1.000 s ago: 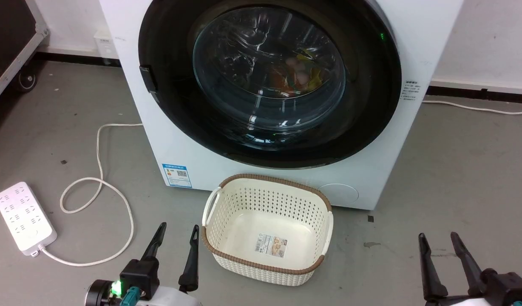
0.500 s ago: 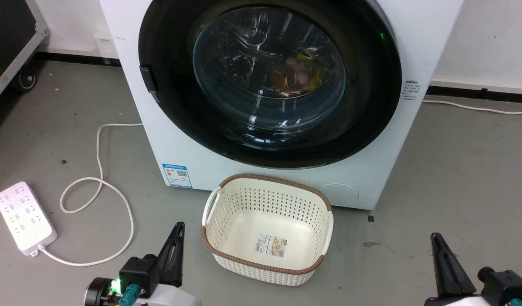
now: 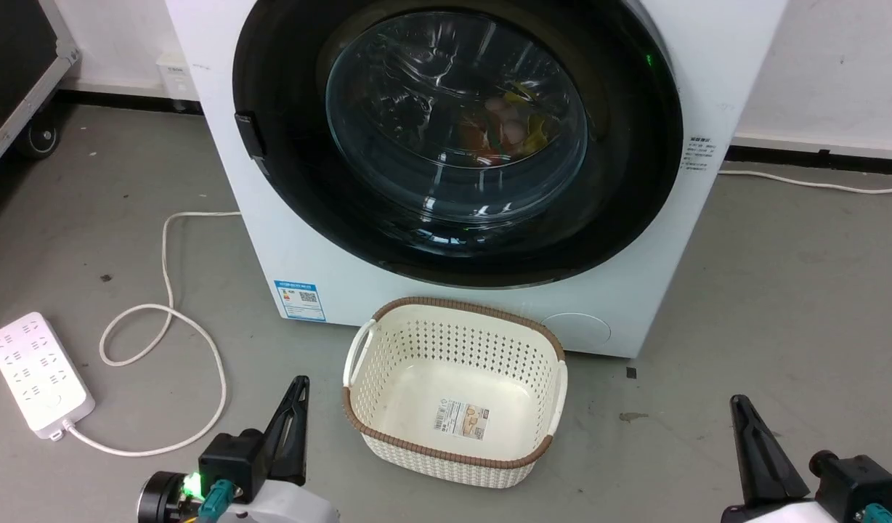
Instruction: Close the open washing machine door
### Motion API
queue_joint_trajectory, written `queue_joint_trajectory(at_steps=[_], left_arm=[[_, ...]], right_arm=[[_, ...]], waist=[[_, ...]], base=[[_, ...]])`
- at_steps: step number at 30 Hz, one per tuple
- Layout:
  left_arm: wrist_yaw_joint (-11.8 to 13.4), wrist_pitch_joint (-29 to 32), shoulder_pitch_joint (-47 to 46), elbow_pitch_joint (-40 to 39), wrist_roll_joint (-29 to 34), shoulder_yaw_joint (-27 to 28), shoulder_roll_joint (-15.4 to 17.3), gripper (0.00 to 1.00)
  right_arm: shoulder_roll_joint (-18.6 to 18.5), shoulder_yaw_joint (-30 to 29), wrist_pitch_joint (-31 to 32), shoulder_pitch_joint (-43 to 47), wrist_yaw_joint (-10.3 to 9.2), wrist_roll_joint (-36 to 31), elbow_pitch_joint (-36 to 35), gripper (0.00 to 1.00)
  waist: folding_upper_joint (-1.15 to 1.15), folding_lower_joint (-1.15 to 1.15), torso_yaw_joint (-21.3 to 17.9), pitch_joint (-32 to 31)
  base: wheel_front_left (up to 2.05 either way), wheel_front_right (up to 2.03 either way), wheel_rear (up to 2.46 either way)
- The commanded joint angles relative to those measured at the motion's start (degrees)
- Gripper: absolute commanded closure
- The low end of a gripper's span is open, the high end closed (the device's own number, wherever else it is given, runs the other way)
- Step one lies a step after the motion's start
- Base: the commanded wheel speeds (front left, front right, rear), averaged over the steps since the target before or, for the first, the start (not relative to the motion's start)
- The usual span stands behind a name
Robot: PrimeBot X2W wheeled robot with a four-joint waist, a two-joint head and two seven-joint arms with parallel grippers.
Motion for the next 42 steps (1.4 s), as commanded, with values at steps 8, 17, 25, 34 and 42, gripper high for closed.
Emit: queue_joint_trajectory(at_steps=[8, 17, 25, 34, 42], left_arm=[[0.5, 1.25, 0.23, -1.13, 0.82, 0.54, -0.24, 1.0], [0.71, 2.29, 0.3, -1.94, 1.2, 0.99, -0.31, 1.0], [0.89, 3.23, 0.35, -2.67, 1.53, 1.39, -0.37, 1.0], [1.1, 4.28, 0.42, -3.49, 1.91, 1.84, -0.45, 1.0], [1.26, 5.1, 0.46, -4.12, 2.2, 2.19, -0.5, 1.0]], right_arm=[[0.1, 0.31, 1.31, -1.03, -0.01, -1.08, -0.78, 1.0], [0.13, 0.54, 2.37, -1.4, -0.01, -1.7, -1.23, 1.0], [0.16, 0.74, 3.31, -1.72, -0.01, -2.27, -1.64, 1.0], [0.19, 0.96, 4.37, -2.09, -0.02, -2.9, -2.09, 1.0], [0.21, 1.14, 5.19, -2.37, -0.02, -3.39, -2.44, 1.0]], waist=[[0.0, 0.0, -0.2, 0.02], [0.0, 0.0, -0.41, 0.05], [0.0, 0.0, -0.6, 0.07], [0.0, 0.0, -0.81, 0.1], [0.0, 0.0, -0.98, 0.12]], base=[[0.0, 0.0, 0.0], [0.0, 0.0, 0.0], [0.0, 0.0, 0.0], [0.0, 0.0, 0.0], [0.0, 0.0, 0.0]])
